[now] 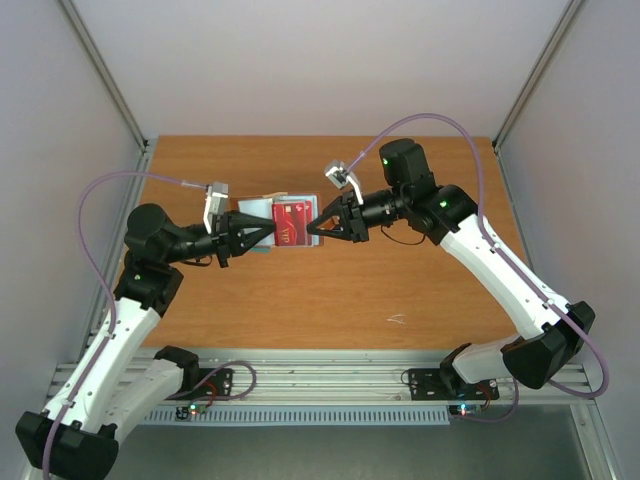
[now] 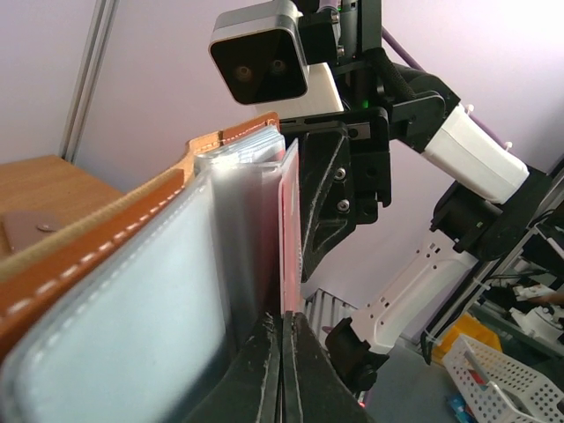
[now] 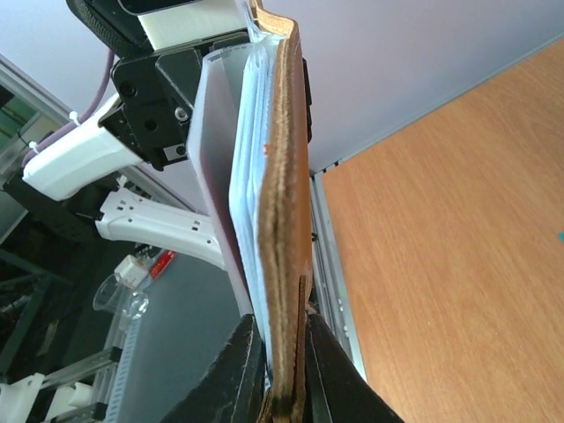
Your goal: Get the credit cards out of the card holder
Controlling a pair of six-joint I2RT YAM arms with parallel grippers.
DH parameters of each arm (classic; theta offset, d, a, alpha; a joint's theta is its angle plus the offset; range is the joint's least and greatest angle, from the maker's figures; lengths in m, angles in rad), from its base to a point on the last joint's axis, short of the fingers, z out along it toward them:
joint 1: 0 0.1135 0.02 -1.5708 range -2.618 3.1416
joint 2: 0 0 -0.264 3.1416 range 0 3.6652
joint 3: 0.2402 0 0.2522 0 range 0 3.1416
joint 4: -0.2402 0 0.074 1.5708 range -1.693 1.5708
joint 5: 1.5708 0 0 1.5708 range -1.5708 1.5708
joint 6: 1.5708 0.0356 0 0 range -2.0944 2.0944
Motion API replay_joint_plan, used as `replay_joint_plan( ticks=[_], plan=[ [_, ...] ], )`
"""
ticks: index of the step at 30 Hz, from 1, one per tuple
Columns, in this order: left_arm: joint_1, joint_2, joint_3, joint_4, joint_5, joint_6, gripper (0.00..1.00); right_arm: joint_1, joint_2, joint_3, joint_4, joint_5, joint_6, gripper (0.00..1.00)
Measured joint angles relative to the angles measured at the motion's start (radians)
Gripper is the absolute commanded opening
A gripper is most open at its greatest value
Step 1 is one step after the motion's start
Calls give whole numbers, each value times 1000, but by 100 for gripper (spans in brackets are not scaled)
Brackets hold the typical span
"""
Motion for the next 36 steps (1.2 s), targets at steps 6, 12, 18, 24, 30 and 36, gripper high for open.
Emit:
replay_joint_plan(
  ticks=[6, 12, 18, 24, 30, 36],
  plan=[
    [0, 0, 0, 1, 0, 1, 0, -2, 0, 0, -3, 0, 0, 3],
    [4, -5, 0, -36, -53, 8, 0, -12, -1, -2, -1, 16, 4, 1],
    [34, -26, -14, -92, -213, 6, 0, -113, -27, -74, 58, 66, 90, 1],
    [68, -27, -42, -108, -357, -53, 0, -159, -27, -104, 100, 144, 203, 1],
    [201, 1, -97, -129, -520, -198, 0, -190, -15, -129, 159, 264, 368, 1],
    [406, 199, -158, -131, -659, -398, 0, -195, -6, -129, 154, 400, 473, 1]
  ],
)
